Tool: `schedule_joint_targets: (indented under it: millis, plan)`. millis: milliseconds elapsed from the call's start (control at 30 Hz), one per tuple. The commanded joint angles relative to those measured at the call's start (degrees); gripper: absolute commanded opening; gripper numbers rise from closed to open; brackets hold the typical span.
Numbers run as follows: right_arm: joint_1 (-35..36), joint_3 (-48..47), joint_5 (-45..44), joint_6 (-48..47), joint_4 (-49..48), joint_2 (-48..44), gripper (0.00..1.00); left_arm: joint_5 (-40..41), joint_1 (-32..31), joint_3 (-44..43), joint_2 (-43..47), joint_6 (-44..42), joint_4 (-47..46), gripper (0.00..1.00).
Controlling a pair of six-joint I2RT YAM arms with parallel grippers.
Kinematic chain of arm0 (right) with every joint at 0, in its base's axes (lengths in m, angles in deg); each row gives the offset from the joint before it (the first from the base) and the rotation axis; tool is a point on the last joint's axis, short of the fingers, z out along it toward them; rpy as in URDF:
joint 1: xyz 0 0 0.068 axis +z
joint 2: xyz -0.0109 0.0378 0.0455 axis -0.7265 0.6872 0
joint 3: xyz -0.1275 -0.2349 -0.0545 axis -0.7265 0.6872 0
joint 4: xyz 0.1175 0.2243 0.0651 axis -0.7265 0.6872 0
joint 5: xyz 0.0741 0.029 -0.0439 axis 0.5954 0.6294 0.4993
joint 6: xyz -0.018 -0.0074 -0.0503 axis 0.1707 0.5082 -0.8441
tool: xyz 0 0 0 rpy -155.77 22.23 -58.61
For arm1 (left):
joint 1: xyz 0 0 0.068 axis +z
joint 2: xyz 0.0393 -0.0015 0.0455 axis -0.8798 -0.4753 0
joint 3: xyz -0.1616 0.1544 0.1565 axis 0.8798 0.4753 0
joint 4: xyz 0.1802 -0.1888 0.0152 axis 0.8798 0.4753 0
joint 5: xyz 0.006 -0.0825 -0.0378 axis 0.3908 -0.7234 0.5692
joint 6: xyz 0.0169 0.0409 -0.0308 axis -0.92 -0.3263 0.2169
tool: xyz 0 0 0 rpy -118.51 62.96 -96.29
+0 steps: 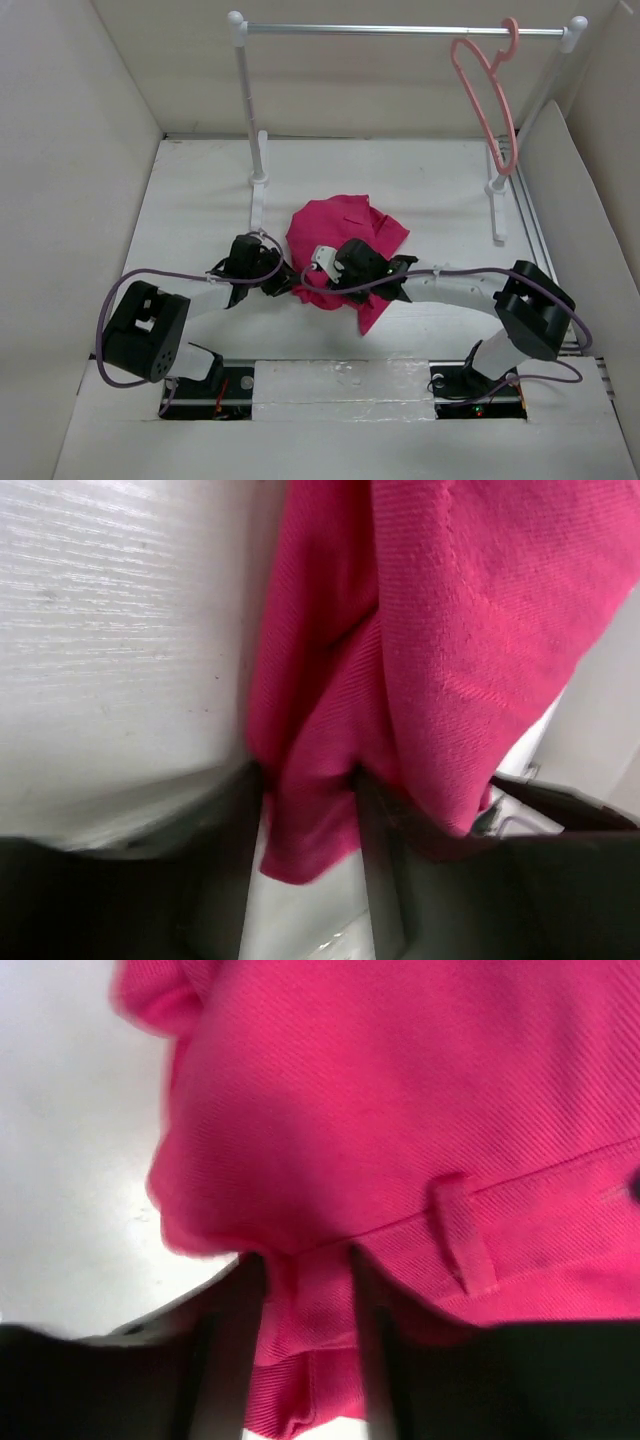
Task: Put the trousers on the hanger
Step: Fold the trousers
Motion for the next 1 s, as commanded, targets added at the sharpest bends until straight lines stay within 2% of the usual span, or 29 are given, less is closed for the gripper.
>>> schedule_joint_targets:
  millis: [0,67,167,267,300,367,400,433,467,500,533,567,600,667,700,767,800,833,867,900,933,967]
  plan:
    - [0.1,-0.4,-9.9,1.5,-2.2,-0.6,0.27,-1.5,-0.1,0.8,-1.6,1.0,-4.6,0.18]
    - [0.1,-1.2,-12.4,1.8,-1.4,-1.7,0.0,0.1,-0.1,0.0,-0.2,0.8,-3.5,0.01]
    - [0.1,-3.8,-13.1,1.2,0.5,-6.8,0.0,4.2,-0.1,-3.5,5.8,-0.4,3.5,0.0]
    - [0.1,-8.6,-14.6,-1.0,3.9,-11.8,0.0,11.9,0.8,-11.9,14.1,-4.3,15.8,0.0]
    - [-0.6,-10.8,-14.7,-1.6,5.3,-14.3,0.0,14.1,1.4,-18.4,15.8,-6.5,22.9,0.0]
    - [-1.9,-20.0,-14.9,-4.5,10.1,-16.4,0.0,21.5,1.9,-26.8,19.6,-9.0,29.3,0.0]
    - [-1.9,-23.7,-14.9,-5.5,11.8,-17.4,0.0,25.4,1.9,-36.7,20.1,-10.4,34.8,0.0]
    - [-2.9,-32.5,-14.8,-8.0,14.6,-17.6,0.0,29.3,1.9,-42.3,20.2,-13.6,37.3,0.0]
    - [-3.5,-37.4,-13.6,-9.2,16.1,-17.5,0.0,30.7,1.9,-47.3,19.4,-14.9,39.3,0.0]
    - [-5.0,-42.9,-12.9,-10.3,17.9,-16.3,0.0,32.1,1.9,-58.1,18.6,-16.3,42.8,0.0]
    - [-5.7,-48.1,-12.5,-12.4,21.2,-15.2,0.0,33.9,1.9,-63.8,17.6,-19.0,44.6,0.0]
    - [-6.5,-58.9,-11.2,-13.5,23.0,-14.2,0.0,34.5,1.9,-68.9,15.3,-20.1,46.0,0.0]
    - [-7.8,-64.4,-10.3,-14.4,25.1,-12.8,0.0,34.7,1.9,-79.0,14.0,-21.0,48.8,0.0]
    - [-8.4,-77.5,-8.6,-16.2,30.7,-9.4,0.0,34.0,1.9,-86.4,11.7,-22.6,50.9,0.0]
    - [-8.4,-79.3,-8.0,-16.8,31.9,-9.1,0.0,33.2,1.9,-89.2,11.8,-22.7,51.4,0.09]
    - [-8.4,-77.8,-5.2,-18.0,33.3,-11.4,0.0,30.5,1.9,-87.5,14.4,-23.4,50.7,0.29]
    - [-8.4,-69.3,-4.9,-18.0,32.6,-13.9,0.0,29.6,1.9,-82.9,15.8,-23.4,49.8,0.42]
    - [-8.4,-63.5,-4.9,-16.7,31.1,-16.4,0.0,29.1,1.9,-79.6,17.4,-23.5,49.1,0.47]
    - [-8.4,-56.6,-5.1,-15.5,29.8,-23.3,0.0,29.3,1.9,-76.4,20.5,-23.9,48.7,0.51]
    - [-8.4,-42.4,-6.7,-14.4,29.0,-27.2,0.0,29.9,1.9,-70.1,21.7,-24.5,49.3,0.61]
    - [-9.3,-35.9,-9.9,-8.7,29.8,-31.0,0.0,32.4,1.9,-67.2,23.5,-24.4,50.6,0.68]
    - [-10.4,-25.7,-17.1,-1.1,31.3,-37.7,0.0,34.3,1.9,-61.0,23.9,-25.1,52.5,0.84]
